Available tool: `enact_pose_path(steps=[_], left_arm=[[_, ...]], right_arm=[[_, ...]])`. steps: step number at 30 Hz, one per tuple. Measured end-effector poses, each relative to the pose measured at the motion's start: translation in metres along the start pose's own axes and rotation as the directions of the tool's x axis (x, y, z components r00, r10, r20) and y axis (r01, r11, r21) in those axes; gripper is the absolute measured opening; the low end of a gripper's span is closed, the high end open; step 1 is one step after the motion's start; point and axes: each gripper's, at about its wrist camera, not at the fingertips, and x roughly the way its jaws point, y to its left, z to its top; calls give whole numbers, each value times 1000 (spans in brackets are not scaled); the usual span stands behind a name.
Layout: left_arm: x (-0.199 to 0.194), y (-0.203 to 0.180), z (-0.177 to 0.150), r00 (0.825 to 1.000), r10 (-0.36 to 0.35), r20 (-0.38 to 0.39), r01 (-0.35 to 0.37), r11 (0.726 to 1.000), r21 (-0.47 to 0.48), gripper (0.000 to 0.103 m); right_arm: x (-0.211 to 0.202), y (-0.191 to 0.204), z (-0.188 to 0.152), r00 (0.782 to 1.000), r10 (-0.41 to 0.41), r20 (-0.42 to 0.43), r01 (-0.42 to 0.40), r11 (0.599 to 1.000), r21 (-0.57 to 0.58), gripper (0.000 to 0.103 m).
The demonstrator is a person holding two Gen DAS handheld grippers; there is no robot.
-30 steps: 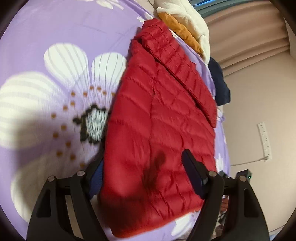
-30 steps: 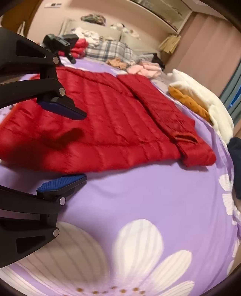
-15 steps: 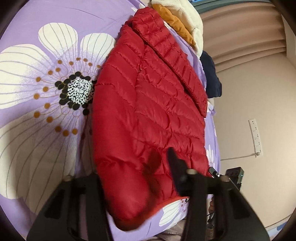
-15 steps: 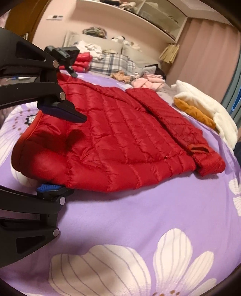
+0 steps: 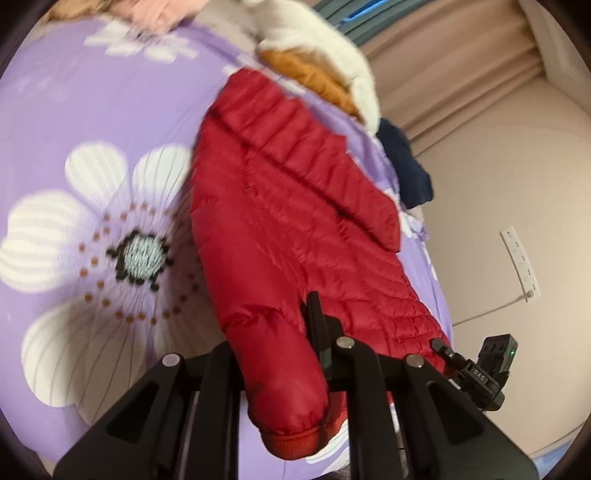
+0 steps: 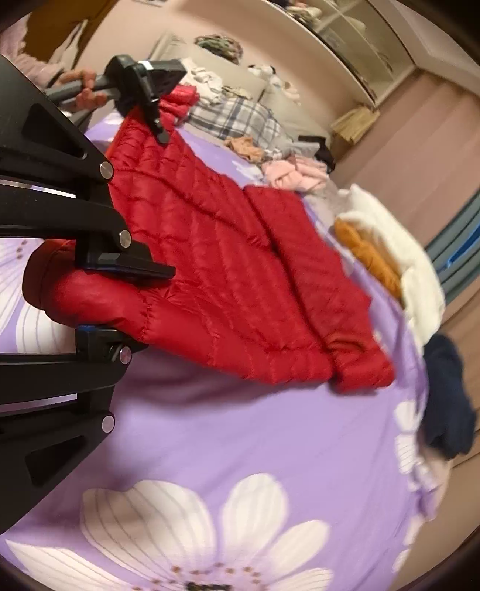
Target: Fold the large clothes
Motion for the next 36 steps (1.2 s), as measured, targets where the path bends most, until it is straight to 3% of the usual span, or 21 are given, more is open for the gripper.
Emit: enact_pose_path(steps=[11,18,26,36], left_arm=[[-37,-47,9,994,-69,81,56,986,159,14],[-70,-73,11,983,-137,123,104,965,242,14],[-107,-98,3,962,-215,170,149,930,336,14],[-147,-116,1,923,-324,208,227,893,388,14]], right_arm=[[-40,29,20,989,86,123,-71,990,-120,20],[-71,43,30,969,160,189,-122,973,-195,20],[-107,61,33,932,261,251,-187,941,-282,20],[-136,78,36,884,352,307,-227,898,-377,20]])
